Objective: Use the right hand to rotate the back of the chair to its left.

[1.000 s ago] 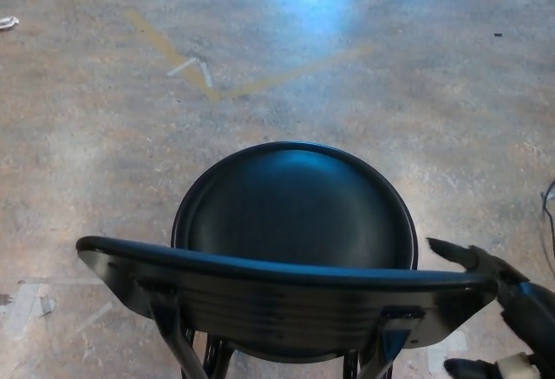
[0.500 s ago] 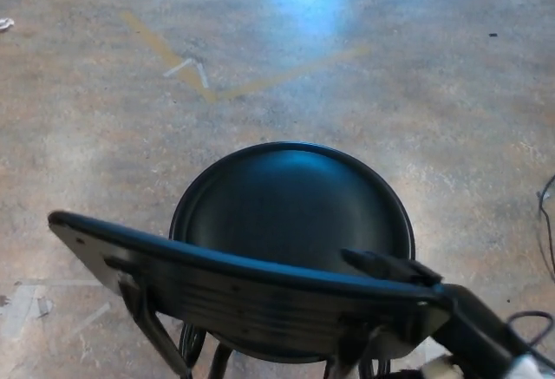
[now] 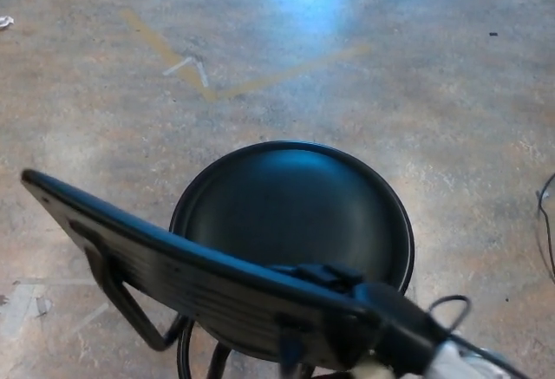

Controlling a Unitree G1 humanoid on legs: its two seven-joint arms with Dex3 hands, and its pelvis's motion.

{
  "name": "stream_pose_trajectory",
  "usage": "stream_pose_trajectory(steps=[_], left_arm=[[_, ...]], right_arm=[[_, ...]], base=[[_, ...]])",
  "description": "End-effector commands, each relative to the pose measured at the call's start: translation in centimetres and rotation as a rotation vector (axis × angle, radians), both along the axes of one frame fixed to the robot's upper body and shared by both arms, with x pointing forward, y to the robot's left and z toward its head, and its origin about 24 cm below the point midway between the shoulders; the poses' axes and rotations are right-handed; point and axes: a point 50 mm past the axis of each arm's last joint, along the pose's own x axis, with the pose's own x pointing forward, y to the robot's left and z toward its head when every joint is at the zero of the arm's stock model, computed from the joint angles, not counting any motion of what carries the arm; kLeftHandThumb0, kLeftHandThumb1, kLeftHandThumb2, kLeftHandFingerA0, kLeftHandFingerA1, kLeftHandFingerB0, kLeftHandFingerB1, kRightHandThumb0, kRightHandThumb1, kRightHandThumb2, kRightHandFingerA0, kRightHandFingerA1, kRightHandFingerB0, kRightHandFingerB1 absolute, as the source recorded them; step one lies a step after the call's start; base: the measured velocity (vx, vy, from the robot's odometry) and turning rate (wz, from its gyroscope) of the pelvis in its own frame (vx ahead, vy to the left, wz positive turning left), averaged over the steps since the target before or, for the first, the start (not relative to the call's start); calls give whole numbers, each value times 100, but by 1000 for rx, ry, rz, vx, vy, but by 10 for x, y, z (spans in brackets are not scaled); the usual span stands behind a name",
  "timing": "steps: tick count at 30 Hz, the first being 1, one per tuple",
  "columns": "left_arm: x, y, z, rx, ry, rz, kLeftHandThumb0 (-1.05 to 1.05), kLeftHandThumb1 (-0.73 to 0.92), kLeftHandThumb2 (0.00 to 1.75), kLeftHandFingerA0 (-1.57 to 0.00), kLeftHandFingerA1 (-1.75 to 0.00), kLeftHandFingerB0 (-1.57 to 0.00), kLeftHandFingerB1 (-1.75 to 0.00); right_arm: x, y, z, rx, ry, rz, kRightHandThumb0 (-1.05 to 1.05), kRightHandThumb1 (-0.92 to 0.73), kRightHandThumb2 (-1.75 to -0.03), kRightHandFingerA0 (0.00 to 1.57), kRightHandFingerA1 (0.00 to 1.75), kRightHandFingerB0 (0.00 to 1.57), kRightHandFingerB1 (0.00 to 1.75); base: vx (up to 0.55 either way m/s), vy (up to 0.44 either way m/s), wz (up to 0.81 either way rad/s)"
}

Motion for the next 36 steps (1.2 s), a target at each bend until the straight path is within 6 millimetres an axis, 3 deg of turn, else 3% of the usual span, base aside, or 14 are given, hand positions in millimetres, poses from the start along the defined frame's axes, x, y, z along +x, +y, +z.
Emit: stream_pose_trajectory(steps=[1, 7, 15, 16, 18, 21, 22, 23, 24, 25, 29, 32, 34, 36], left_arm=[[0, 3, 1, -7, 5, 19, -47, 73, 61, -57, -48, -49, -41], [-2, 5, 1, -5, 11, 20, -47, 72, 61, -56, -48, -51, -41], [-2, 5, 1, 8, 11, 5, -48, 72, 61, -58, -49, -50, -41], [-2, 5, 1, 6, 11, 6, -47, 72, 61, -56, -49, -50, -41], [-3, 5, 1, 3, 14, 5, -46, 73, 62, -55, -47, -49, -40], [-3, 5, 1, 0, 9, 13, -47, 73, 62, -56, -47, -49, -40], [-1, 4, 1, -2, 5, 17, -46, 73, 62, -56, -49, -50, -41], [0, 4, 1, -3, 1, 18, -45, 75, 62, -58, -49, -50, -42], [1, 4, 2, -3, -2, 18, -45, 75, 62, -58, -49, -50, -42], [2, 4, 2, -3, -3, 16, -46, 74, 62, -57, -49, -50, -42], [5, 7, 3, 1, -6, 12, -50, 69, 64, -56, -51, -47, -42], [7, 7, 4, 3, -9, 14, -47, 76, 62, -56, -49, -48, -41], [6, 8, 4, 2, -5, 15, -47, 73, 62, -56, -50, -48, -41], [6, 8, 4, 2, -6, 15, -48, 72, 61, -56, -49, -48, -41]], right_arm=[[5, 38, 11, -49, -30, 97, -105, -70, -109, 0, 31, 0, 36], [3, 77, 15, -46, -42, 194, -105, -64, -107, 0, 31, 0, 35], [4, 108, 19, -86, -61, 256, -105, -63, -105, 0, 31, 0, 34], [4, 108, 20, -85, -63, 255, -105, -69, -70, 0, 7, 0, 15], [6, 108, 21, -80, -73, 252, -105, -71, -71, 0, 6, 0, 14], [11, 105, 23, -73, -68, 235, -105, -71, -70, 0, 9, 0, 16], [13, 101, 22, -70, -65, 217, -105, -63, -107, 0, 34, 0, 36], [15, 96, 21, -67, -58, 200, -105, -71, -69, 0, 9, 0, 18], [17, 92, 20, -63, -51, 188, -105, -71, -69, 0, 9, 0, 18], [18, 89, 19, -59, -46, 180, -105, -65, -109, 0, 35, 0, 36], [22, 69, 16, -47, -40, 115, -105, -66, -109, 0, 33, 0, 38], [23, 46, 16, -41, -46, 64, -105, -67, -109, 0, 36, 0, 39], [19, 22, 12, -10, -58, 4, -105, -72, -110, 0, 34, 0, 38], [17, 12, 13, -13, -68, -14, -105, -71, -111, 0, 36, 0, 39]], base=[[0, 0, 0], [0, 0, 0], [0, 0, 0], [0, 0, 0], [0, 0, 0], [0, 0, 0], [0, 0, 0], [0, 0, 0], [0, 0, 0], [0, 0, 0], [0, 0, 0], [0, 0, 2], [0, 0, 0], [0, 0, 0]])
